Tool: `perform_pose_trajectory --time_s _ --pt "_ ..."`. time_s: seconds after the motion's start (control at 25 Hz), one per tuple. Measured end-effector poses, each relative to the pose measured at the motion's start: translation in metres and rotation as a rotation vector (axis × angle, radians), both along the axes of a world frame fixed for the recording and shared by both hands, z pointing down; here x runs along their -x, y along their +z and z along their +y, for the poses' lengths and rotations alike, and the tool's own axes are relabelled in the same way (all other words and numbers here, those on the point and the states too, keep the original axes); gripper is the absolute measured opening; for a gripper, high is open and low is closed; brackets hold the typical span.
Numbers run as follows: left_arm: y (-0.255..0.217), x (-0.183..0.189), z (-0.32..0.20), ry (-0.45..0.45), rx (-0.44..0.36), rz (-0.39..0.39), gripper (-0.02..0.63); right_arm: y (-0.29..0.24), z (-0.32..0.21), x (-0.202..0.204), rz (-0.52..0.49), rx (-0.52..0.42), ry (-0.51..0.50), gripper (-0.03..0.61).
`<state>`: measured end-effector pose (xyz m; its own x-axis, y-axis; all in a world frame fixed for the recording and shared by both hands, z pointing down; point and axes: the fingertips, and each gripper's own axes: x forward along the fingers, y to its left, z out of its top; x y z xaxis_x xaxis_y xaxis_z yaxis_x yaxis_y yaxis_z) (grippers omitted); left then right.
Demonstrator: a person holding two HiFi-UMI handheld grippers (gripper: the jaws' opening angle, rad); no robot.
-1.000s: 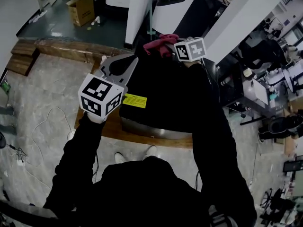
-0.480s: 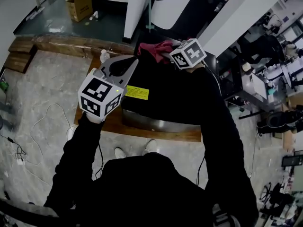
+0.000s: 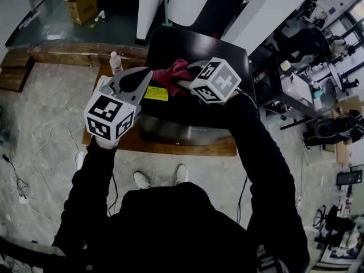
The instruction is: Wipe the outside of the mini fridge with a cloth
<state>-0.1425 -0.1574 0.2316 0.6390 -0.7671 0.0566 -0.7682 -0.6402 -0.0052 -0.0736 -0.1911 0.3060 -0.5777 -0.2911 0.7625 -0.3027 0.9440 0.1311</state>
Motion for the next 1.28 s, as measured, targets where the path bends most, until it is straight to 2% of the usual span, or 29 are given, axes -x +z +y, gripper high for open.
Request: perform_pose_trajectory --time_s 0.24,0.32,0.44,0.52,0.72,0.84,0.96,1.12,1.28 --pt "-0.011 -0.018 0.02 -0.038 -0.02 -0.004 0.006 0.0 0.066 -0.003 -0.053 0.106 -0.13 0.084" --pt "-0.018 -0.031 0.028 -0.049 -0.032 -0.006 0.006 -0.006 0.083 -0.01 -0.127 0.127 -0.156 0.087" --pt "-0.036 -0.059 0.042 -0.056 -0.065 -0.004 0.006 -0.037 0.093 -0.037 -0.295 0.054 -0.137 0.091" --pt "-0.049 -0.09 0.053 -0.06 -0.099 0.002 0.006 -0.064 0.098 -0.073 -0.411 -0.022 -0.112 0.092" --pt "-0.066 -0.187 0.077 -0.079 -0.171 0.057 0.006 -0.108 0.107 -0.194 -0.64 -0.211 -0.018 0.095" --pt "-0.061 -0.247 0.094 -0.057 -0.193 0.091 0.006 -0.112 0.111 -0.265 -0.788 -0.304 0.042 0.097" --pt "-0.05 -0.318 0.111 -0.02 -0.218 0.147 0.006 -0.093 0.116 -0.338 -0.913 -0.373 0.079 0.097" --pt "-0.027 -0.391 0.128 0.009 -0.223 0.181 0.006 -0.053 0.126 -0.401 -1.031 -0.362 0.131 0.097" --pt "0.002 -0.436 0.134 0.005 -0.195 0.177 0.006 0.003 0.12 -0.434 -1.092 -0.244 0.217 0.097"
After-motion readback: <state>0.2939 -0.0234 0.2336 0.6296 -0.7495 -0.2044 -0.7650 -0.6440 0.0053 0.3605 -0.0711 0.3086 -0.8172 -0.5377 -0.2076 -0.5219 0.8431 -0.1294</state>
